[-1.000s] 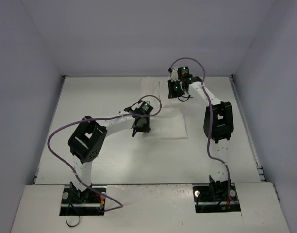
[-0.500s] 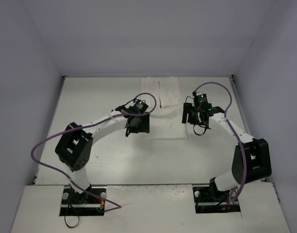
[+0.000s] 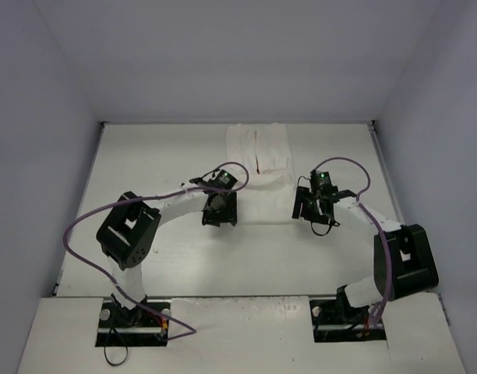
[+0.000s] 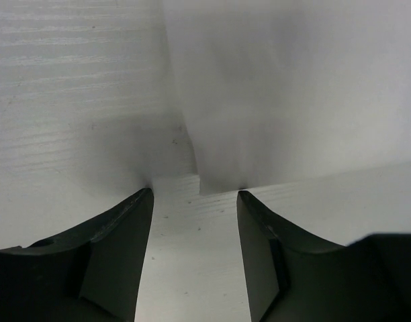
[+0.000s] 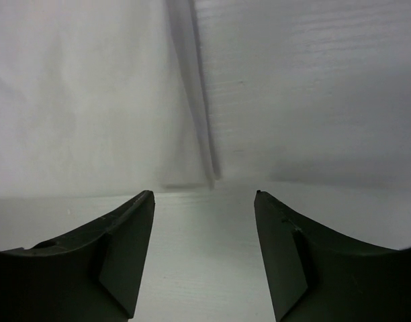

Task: Fold and stack the t-shirts
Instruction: Grab one side of the 2/3 rectangular tshirt with both arms

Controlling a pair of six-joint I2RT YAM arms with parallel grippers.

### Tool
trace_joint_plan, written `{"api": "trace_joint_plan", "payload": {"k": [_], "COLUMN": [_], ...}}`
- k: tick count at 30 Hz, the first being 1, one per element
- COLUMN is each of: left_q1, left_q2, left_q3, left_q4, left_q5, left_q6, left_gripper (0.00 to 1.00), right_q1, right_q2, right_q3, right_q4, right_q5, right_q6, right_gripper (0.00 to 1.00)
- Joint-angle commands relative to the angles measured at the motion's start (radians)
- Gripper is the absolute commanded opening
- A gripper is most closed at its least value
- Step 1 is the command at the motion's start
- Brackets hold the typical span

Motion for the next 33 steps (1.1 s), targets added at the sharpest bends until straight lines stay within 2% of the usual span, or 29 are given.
{"api": "trace_joint_plan", "payload": {"k": [1,8,14,20,22,23,26,33], "left_q1": [0.014,0.026,0.036,0.039,0.039,0.039,0.040,0.041], "left_q2": [-0.025,-0.005,0.017,0.026,0.029,0.033,0.027,-0.182], "left_q3": [0.003,0.001,0.001,-0.014,-0.023,-0.023,-0.023,-0.143], "left_q4": [0.056,0.071,0.072,0.074,0.081,0.080,0.078,0.011], "left_q5": [0.008,0.008,0.006,0.019,0.025,0.025,0.035,0.023], "left_q6": [-0.014,-0.016,-0.003,-0.001,0.002,0.004,0.028,0.088], "left_gripper": [0.47,0.43,0.38,0.21,0.05,0.01,0.00,0.00], "right_q1": [0.007,0.010,0.035,0.047,0.049,0.053,0.068,0.124], "right_q2": [0.050,0.108,0.120,0.092,0.099,0.107,0.108,-0.032], "right_q3": [0.004,0.011,-0.029,-0.092,-0.097,-0.096,-0.089,-0.124], "right_q4": [0.090,0.097,0.097,0.097,0.099,0.097,0.092,0.017], "right_q5": [-0.044,-0.021,-0.011,-0.001,0.006,0.007,0.007,0.022], "right_q6": [-0.004,-0.015,0.004,0.040,0.050,0.052,0.062,0.107], "right_gripper": [0.56,0.54,0.48,0.32,0.22,0.17,0.01,0.00]}}
